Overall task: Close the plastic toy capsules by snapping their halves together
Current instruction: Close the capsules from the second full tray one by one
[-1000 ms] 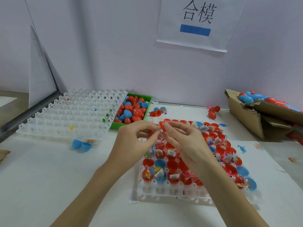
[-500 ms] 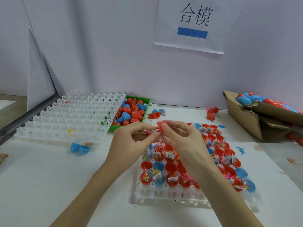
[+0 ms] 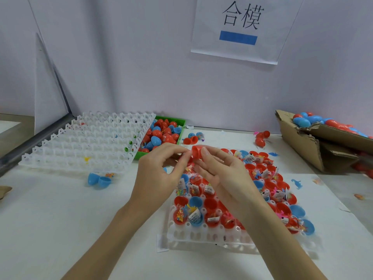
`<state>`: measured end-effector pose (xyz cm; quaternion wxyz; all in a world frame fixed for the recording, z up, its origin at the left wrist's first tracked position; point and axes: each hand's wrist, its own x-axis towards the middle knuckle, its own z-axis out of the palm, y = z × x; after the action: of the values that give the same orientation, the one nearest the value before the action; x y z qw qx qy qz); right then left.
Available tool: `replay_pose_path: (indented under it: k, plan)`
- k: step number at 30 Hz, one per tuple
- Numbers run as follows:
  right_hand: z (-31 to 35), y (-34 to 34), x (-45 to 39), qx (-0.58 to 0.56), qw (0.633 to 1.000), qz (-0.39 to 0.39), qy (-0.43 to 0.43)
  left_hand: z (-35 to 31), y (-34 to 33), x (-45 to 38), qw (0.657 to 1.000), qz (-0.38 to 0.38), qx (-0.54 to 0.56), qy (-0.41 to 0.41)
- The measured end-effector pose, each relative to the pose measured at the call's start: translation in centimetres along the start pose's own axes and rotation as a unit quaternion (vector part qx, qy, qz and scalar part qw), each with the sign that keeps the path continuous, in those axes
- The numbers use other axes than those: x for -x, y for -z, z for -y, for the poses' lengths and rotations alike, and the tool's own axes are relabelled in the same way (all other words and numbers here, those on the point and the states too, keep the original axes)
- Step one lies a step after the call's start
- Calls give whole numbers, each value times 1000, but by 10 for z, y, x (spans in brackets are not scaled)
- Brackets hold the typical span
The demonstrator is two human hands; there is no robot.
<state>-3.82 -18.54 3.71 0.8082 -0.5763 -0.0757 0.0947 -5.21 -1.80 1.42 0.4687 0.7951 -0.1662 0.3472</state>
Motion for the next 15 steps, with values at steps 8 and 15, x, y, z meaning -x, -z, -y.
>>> replay_pose_path:
  k: [8,15]
  plan:
    - [-8,-2,-1,168,977,-33,125,4,1,-2,997,37,43,46]
    - [-9,-2,-1,187,972,-18,141,3,0,-1,986,-10,115,122]
